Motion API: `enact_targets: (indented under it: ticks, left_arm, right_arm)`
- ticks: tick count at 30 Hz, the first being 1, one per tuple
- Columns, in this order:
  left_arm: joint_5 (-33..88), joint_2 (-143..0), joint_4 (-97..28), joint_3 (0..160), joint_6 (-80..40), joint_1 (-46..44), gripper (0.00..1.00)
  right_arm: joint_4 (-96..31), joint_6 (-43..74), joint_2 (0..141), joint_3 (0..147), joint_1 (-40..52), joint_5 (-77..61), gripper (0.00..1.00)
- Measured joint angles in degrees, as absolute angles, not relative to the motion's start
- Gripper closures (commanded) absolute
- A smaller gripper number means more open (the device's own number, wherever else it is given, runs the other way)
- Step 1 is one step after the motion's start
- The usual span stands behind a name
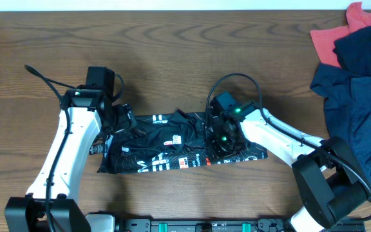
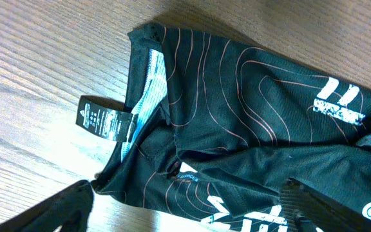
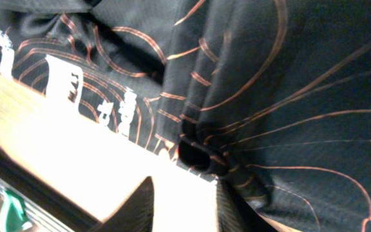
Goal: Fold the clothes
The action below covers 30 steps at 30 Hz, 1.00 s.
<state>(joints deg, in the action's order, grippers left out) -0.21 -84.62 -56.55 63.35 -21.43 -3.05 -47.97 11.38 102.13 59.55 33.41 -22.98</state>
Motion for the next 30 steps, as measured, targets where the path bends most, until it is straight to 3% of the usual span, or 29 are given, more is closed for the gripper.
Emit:
enact_targets:
  ticks: [8,10,12,13,18,30]
  left_arm:
    - [-0.2,-84.6,-56.6,63.4,-21.4,-3.0,0.02]
    - [-0.2,-84.6,-56.5,63.4,-20.9,-3.0,0.02]
    - [-0.2,-84.7,-56.3,63.3,-19.9,-3.0,0.02]
    - [-0.2,-84.9,-56.3,63.3,-19.3,-3.0,0.02]
    - [-0.2,-90.0,-55.5,63.3,-17.1,-1.7,0.02]
    - [0.9,-106.4,-50.8,63.2,-13.4,0.0,0.02]
  right_arm:
    - [-50.6,10.9,101.8,61.8,33.4,-18.8,0.63]
    - [-51.7,10.9,100.4,63.9,33.3,-16.4,0.58]
    - [-52.6,11.2,97.9,65.8,33.2,-13.9,0.28]
    - [-52.7,11.2,96.2,66.8,33.0,-12.5,0.20]
    - [-53.1,11.1,89.3,69.2,29.9,-8.3,0.20]
    - [-56.1,11.1,89.1,69.3,24.6,-5.9,0.20]
